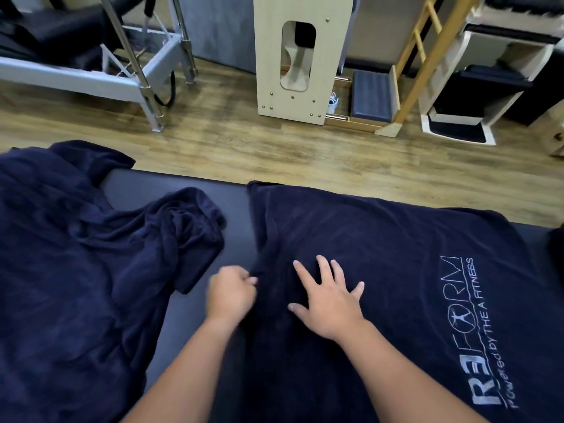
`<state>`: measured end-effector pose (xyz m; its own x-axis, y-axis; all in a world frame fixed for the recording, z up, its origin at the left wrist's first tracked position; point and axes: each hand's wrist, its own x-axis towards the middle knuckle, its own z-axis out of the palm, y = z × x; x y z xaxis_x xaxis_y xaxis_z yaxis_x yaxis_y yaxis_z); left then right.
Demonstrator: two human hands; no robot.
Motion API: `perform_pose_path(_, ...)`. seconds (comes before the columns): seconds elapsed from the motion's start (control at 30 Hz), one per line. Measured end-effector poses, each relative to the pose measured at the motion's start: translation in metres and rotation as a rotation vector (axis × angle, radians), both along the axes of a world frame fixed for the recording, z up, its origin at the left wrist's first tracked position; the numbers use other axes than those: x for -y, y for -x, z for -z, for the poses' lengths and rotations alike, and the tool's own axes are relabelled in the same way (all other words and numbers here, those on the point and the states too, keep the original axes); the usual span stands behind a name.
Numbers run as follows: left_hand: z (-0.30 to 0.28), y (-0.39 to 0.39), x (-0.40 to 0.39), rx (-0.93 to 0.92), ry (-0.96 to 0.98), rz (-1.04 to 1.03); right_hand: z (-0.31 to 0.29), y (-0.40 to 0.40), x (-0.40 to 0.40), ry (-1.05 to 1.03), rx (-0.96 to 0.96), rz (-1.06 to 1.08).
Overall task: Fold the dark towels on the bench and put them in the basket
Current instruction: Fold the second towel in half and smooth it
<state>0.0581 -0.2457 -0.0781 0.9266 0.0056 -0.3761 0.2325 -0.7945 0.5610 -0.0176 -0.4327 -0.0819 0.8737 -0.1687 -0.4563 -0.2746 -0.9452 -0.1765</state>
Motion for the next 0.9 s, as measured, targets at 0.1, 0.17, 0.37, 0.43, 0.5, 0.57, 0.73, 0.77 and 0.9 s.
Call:
perform_pose_path(0.1,-0.009,-0.014,-0.039,0.03,-0.065,-0.124,0.002,0.0,0.001,0.006,-0.019,0.011)
perform_pose_path(0.17,-0.012,-0.014,-0.043,-0.073,0.098,-0.185,0.002,0.0,-0.001,0.015,-0.011,0.009)
perform_pose_path(0.37,-0.015,0.0,-0.014,-0.285,0.44,-0.179,-0.001,0.013,-0.014,-0.036,0.028,-0.115)
perform_pose_path(0.43,-0.015,0.002,-0.002,-0.346,0.552,-0.187,-0.001,0.016,-0.014,-0.056,0.04,-0.156)
perform_pose_path(0.5,-0.013,0.001,0.006,-0.386,0.646,-0.152,-0.002,0.014,-0.011,-0.104,0.063,-0.142)
perform_pose_path(0.57,-0.012,-0.007,0.012,-0.37,0.743,-0.19,-0.006,0.005,-0.006,-0.149,0.106,-0.091)
perform_pose_path(0.73,-0.005,-0.046,0.026,-0.314,0.805,-0.295,-0.013,-0.038,-0.001,-0.101,0.247,0.069)
perform_pose_path(0.77,-0.003,-0.054,0.029,-0.315,0.75,-0.248,-0.012,-0.049,0.0,-0.09,0.232,0.097)
perform_pose_path(0.9,-0.003,-0.074,0.041,-0.306,0.676,-0.164,-0.007,-0.077,0.0,-0.065,0.043,0.087)
